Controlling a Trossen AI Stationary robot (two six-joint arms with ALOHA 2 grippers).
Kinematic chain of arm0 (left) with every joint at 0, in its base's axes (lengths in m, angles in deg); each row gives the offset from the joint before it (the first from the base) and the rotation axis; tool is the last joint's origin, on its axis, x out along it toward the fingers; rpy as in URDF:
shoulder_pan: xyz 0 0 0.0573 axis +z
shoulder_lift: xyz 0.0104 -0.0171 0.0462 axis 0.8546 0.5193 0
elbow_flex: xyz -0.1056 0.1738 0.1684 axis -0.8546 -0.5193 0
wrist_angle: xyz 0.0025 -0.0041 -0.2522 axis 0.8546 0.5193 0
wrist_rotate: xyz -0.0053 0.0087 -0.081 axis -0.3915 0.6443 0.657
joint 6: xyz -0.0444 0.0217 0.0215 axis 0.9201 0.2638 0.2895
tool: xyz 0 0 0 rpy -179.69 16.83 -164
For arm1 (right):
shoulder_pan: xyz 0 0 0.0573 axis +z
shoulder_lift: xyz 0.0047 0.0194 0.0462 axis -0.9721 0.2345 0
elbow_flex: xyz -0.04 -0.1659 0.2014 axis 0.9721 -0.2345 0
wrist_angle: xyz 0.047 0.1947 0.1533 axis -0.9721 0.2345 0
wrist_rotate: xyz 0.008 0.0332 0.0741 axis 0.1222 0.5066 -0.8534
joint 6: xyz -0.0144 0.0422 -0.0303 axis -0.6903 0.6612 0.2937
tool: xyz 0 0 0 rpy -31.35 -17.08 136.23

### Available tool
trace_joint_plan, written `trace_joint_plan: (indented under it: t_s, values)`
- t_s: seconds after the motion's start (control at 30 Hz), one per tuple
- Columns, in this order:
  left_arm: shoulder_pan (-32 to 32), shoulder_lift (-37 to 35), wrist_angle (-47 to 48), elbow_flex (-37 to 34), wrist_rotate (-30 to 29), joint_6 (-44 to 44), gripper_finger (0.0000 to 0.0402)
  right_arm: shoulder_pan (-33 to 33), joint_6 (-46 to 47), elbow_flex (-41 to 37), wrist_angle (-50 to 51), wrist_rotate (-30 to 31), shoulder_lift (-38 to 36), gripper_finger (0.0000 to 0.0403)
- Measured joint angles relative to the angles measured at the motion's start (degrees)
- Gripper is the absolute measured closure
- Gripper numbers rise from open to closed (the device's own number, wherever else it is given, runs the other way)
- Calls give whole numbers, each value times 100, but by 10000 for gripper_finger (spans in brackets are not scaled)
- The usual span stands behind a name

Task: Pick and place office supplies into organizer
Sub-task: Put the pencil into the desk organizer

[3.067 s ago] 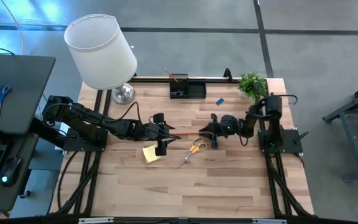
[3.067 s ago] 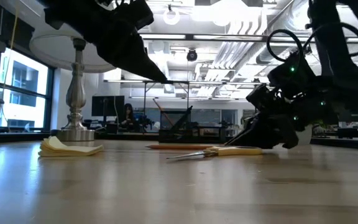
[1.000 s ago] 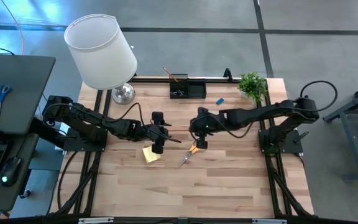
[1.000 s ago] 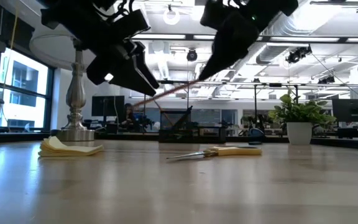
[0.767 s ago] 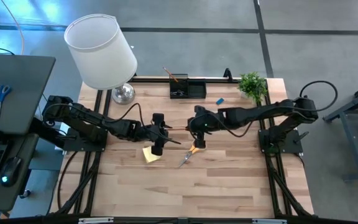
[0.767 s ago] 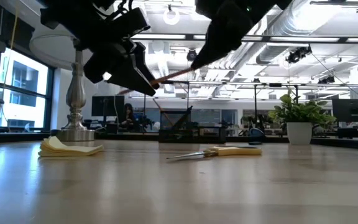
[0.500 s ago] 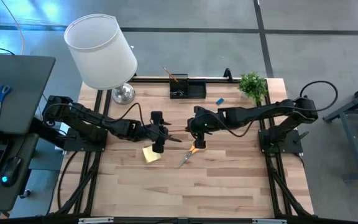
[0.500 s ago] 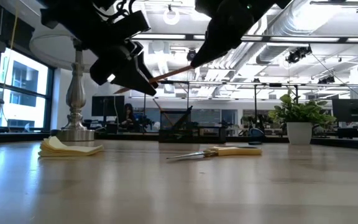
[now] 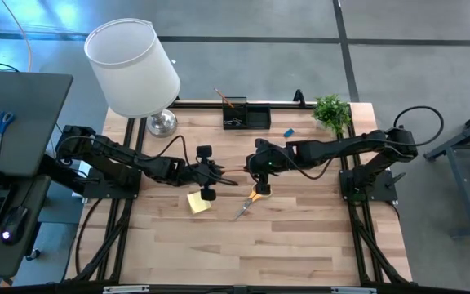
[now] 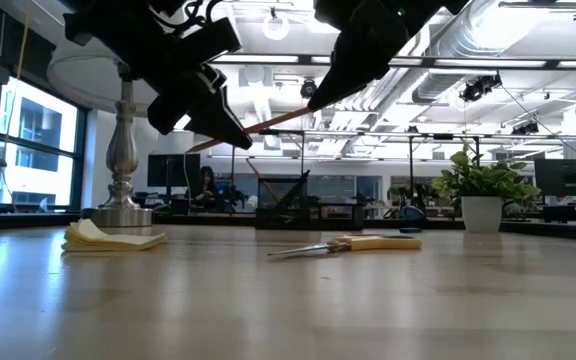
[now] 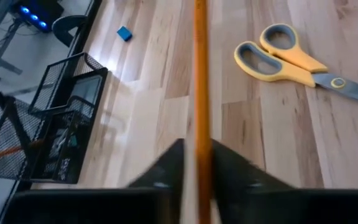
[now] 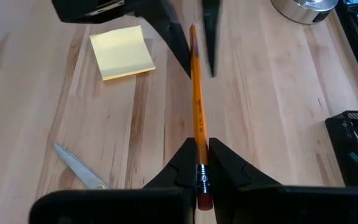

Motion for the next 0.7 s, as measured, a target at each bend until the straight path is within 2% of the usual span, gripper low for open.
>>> trace_joint_plan:
  t_s: [0.07,0.23,0.5,0.7]
  values:
    - [0,0,2,0,45,10,386,-2,2,0,10,-4,-6,396]
    - [0,0,2,0,56,148,391,-2,-5,0,16,-2,-6,383]
    - [-4,0,26,0,63,396,397,-2,-97,0,46,-8,-6,392]
    - [-7,0,30,0,78,509,399,-2,-107,0,57,-13,-6,381]
